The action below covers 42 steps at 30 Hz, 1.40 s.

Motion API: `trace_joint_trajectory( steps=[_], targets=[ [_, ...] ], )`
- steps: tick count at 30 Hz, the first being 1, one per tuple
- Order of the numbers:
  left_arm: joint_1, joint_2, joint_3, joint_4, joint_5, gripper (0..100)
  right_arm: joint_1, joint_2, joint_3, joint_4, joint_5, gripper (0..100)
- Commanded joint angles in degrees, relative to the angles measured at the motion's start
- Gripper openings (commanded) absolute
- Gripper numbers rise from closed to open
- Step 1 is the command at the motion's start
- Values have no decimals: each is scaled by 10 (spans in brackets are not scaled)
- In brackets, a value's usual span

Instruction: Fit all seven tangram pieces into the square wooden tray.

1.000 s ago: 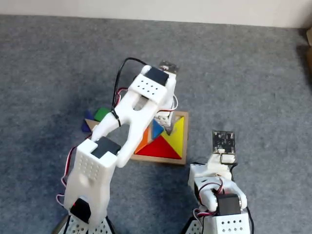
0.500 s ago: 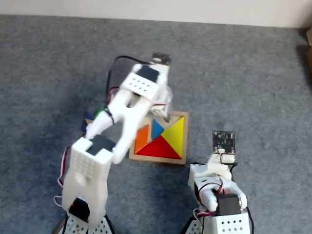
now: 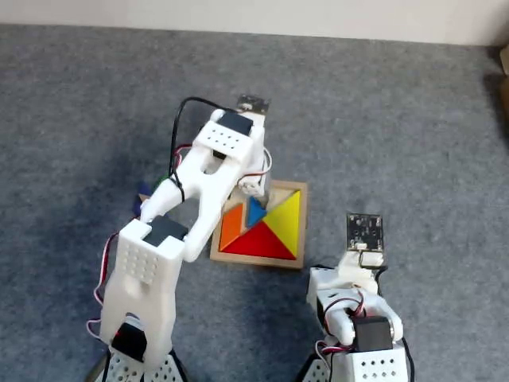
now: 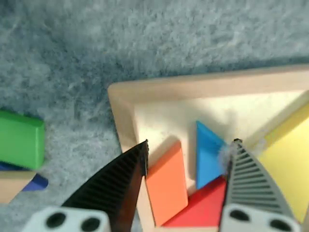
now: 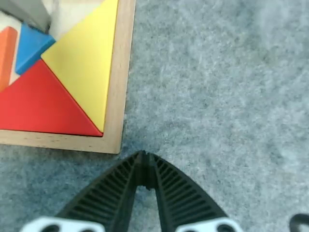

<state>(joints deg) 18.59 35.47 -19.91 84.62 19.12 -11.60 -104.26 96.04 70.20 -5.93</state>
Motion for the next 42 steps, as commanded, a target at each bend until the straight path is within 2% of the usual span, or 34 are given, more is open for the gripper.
trace_joint_trajectory(
  steps=[1, 4, 10, 19, 25, 30, 37, 40, 42],
  targets=[
    [-6, -7, -5, 33, -2, 258, 2, -11, 62, 3, -4, 5],
    [-6, -7, -5, 59, -2, 232, 2, -11, 62, 3, -4, 5],
    [-6, -12, -18, 98, -2, 98, 2, -11, 62, 3, -4, 5],
    [-7, -109, -51, 134, 0, 98, 2, -11, 62, 3, -4, 5],
    [-46, -219, 0, 135, -6, 98, 2, -11, 62, 3, -4, 5],
    [-82, -317, 80, 91, -125, 1, 2, -11, 62, 3, -4, 5],
    [-136, -371, 218, -8, -237, 27, 2, -11, 62, 3, -4, 5],
    [-175, -371, 255, -60, -309, 107, 2, -11, 62, 3, -4, 5],
    [-202, -371, 268, -83, -303, 209, 2, -11, 62, 3, -4, 5]
  ],
)
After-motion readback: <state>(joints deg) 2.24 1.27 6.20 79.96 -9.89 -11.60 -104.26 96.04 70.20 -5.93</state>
